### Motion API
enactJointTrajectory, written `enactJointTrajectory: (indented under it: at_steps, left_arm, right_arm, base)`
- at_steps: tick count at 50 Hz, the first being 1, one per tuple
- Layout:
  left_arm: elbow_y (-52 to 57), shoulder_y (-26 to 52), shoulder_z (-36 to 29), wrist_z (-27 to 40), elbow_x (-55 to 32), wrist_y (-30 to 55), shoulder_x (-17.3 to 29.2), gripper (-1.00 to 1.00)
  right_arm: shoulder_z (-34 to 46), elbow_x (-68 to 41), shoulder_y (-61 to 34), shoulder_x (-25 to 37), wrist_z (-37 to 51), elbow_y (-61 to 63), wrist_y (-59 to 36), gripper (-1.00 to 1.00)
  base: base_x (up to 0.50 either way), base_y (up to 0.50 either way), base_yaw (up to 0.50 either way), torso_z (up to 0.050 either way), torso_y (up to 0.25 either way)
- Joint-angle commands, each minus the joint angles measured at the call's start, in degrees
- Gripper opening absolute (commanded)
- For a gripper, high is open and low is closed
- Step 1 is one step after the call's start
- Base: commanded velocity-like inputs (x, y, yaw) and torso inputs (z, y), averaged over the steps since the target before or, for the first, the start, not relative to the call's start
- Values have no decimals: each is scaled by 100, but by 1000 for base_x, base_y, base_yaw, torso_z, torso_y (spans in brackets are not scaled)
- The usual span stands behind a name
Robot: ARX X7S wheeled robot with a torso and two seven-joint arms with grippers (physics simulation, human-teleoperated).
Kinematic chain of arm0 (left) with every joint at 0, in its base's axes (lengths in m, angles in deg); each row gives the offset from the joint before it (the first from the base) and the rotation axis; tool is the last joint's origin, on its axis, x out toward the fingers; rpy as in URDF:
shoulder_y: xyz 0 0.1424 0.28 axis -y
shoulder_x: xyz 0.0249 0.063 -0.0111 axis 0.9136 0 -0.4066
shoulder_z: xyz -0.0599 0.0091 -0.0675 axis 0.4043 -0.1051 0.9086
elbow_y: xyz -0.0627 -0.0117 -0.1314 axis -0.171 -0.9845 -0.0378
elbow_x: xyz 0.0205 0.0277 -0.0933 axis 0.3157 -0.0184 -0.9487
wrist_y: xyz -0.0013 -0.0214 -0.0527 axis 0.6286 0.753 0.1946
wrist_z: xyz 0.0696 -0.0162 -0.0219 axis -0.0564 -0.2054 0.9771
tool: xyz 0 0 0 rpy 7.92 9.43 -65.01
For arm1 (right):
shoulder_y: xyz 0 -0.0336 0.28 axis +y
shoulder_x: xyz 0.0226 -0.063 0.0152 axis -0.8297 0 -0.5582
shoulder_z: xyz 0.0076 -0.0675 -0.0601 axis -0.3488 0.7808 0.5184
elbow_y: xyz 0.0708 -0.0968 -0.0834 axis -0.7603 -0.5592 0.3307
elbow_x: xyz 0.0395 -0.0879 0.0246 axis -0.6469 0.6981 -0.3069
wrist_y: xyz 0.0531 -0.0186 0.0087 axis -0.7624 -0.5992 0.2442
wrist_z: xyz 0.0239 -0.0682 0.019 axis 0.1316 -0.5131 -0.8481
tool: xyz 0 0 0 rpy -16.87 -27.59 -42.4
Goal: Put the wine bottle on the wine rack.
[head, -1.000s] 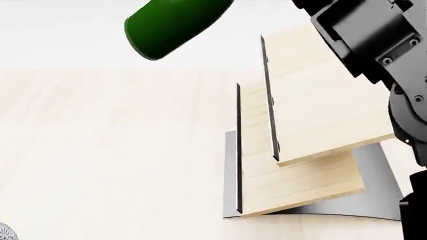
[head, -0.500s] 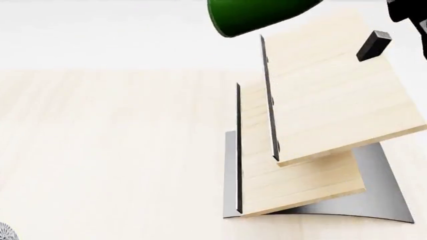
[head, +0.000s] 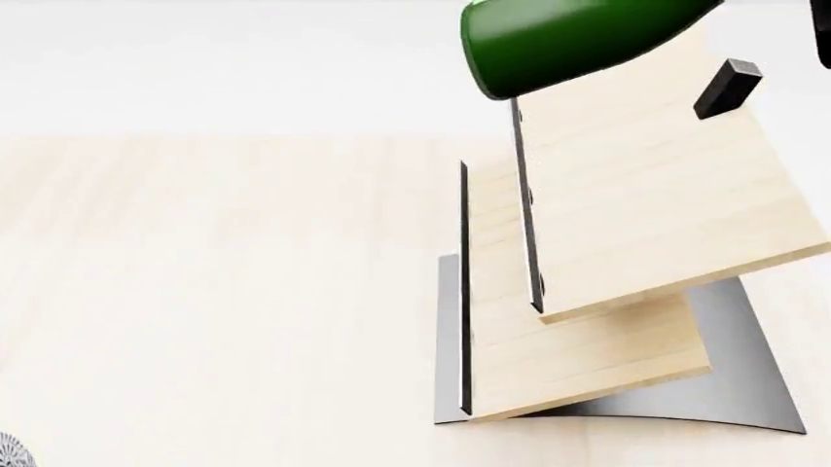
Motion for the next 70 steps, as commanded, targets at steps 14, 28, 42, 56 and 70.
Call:
enactJointTrajectory:
  at_steps: [14, 28, 42, 56, 70]
  left_arm:
    - [32, 17, -50, 18, 38, 68, 13, 100]
    - [14, 39, -73, 31, 45, 84, 22, 100]
    - [28, 45, -103, 46, 71, 109, 27, 100]
    - [29, 80, -126, 50, 71, 157, 34, 100]
    - [54, 107, -154, 49, 91, 200, 43, 100]
  right_arm:
    - [-653, -882, 413, 752, 470, 1175, -619, -100]
    - [-612, -1015, 333, 748, 207, 688, -932, -100]
    - [-375, -759, 168, 686, -182, -64, -1155, -100]
    - [20, -331, -98, 587, -762, -813, -1545, -100]
    - [109, -254, -276, 611, -804, -1043, -1692, -100]
  base:
    - [0, 0, 0, 1, 1]
    - [0, 0, 0, 0, 0]
    - [0, 0, 0, 0, 1]
    - [0, 0, 0, 0, 1]
    - [0, 0, 0, 0, 1]
